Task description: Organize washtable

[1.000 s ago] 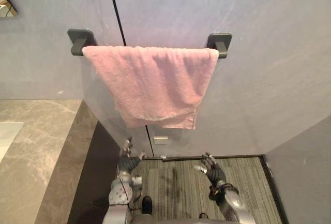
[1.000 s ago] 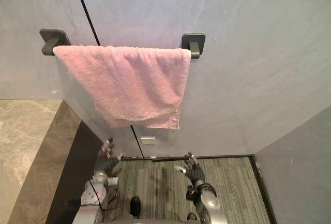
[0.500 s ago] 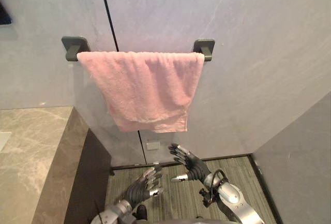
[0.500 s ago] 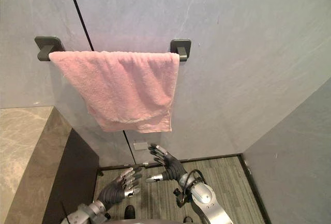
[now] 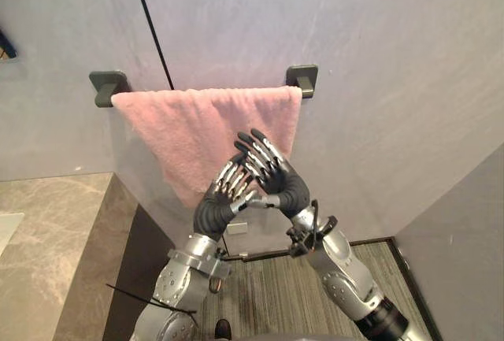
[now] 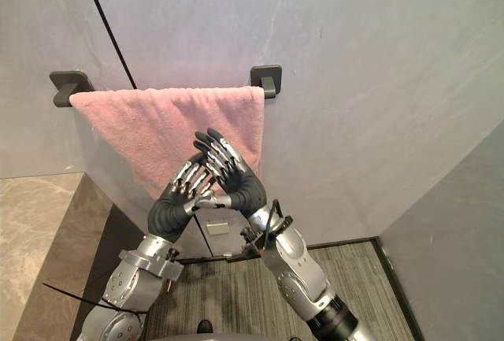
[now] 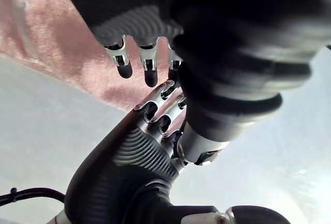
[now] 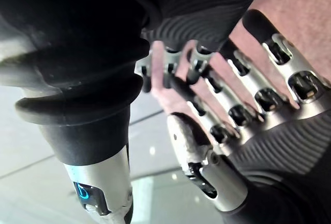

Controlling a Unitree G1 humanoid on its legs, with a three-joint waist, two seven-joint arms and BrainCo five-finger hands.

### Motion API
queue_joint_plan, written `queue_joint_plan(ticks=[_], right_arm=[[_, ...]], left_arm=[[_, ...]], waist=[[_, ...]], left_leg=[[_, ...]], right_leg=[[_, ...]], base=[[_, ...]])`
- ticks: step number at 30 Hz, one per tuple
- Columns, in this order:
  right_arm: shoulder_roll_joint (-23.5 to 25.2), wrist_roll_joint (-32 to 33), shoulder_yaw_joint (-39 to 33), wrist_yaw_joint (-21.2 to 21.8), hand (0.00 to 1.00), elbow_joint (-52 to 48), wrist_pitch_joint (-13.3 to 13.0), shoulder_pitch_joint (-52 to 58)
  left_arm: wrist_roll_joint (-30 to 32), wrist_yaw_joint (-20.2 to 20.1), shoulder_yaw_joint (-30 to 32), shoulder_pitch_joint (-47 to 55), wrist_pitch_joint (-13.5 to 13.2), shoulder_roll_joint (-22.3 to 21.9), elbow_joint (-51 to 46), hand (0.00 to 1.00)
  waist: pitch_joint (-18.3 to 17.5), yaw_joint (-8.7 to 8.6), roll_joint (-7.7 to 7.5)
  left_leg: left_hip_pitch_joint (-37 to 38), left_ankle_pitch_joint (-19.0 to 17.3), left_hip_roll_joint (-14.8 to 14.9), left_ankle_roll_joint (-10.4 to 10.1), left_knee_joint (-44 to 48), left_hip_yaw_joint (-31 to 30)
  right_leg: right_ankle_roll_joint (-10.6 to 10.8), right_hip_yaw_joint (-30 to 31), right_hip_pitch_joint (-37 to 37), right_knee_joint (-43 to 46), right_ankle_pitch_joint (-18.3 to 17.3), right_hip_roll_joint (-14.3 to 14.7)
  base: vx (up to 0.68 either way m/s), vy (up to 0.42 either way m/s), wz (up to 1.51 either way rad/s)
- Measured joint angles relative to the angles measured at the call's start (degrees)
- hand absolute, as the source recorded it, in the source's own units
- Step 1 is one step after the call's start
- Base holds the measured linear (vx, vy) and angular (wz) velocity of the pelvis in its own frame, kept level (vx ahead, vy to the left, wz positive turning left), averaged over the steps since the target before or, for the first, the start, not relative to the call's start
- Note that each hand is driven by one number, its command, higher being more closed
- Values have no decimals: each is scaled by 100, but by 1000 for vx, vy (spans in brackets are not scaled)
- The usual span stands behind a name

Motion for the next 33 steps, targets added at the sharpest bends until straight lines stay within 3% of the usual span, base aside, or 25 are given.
queue_joint_plan(ticks=[8,11,14,21,26,33], right_arm=[[387,-221,-458,-406,0,990,3,-1150],[385,-310,-826,-640,0,1335,190,-1308],[301,-450,-1268,-857,0,1502,371,-1301],[-157,-450,-2424,-1119,0,1505,489,-1303],[-307,-447,-3074,-1336,0,1507,497,-1300],[-273,-451,-3158,-1451,0,1485,497,-1245]], left_arm=[[772,462,423,-1068,-9,-475,356,0],[1172,609,620,-1505,-34,-647,555,0],[1410,699,841,-1806,-158,-793,652,0],[1518,815,1434,-2342,-258,-815,1571,0],[1588,1067,2034,-2596,-257,-795,2107,0],[1684,1338,2480,-2612,-252,-957,2277,0]], waist=[[407,30,16],[567,155,1],[654,175,33],[851,142,157],[955,132,157],[1001,127,158]], left_leg=[[-882,245,1,42,5,-130],[-1026,306,-6,40,7,-123],[-1091,314,-2,35,6,-129],[-1335,370,2,36,0,-120],[-1551,407,4,49,1,-116],[-1560,424,1,46,0,-101]], right_leg=[[9,-139,-752,71,182,12],[4,-134,-910,103,216,6],[-1,-143,-1021,201,198,5],[-11,-116,-1399,467,109,-1],[-14,-90,-1672,563,107,-3],[-20,-80,-1708,602,103,-5]], base=[[-38,2,11],[0,0,0],[25,-4,0],[-3,-2,-1],[0,0,0],[0,0,0]])
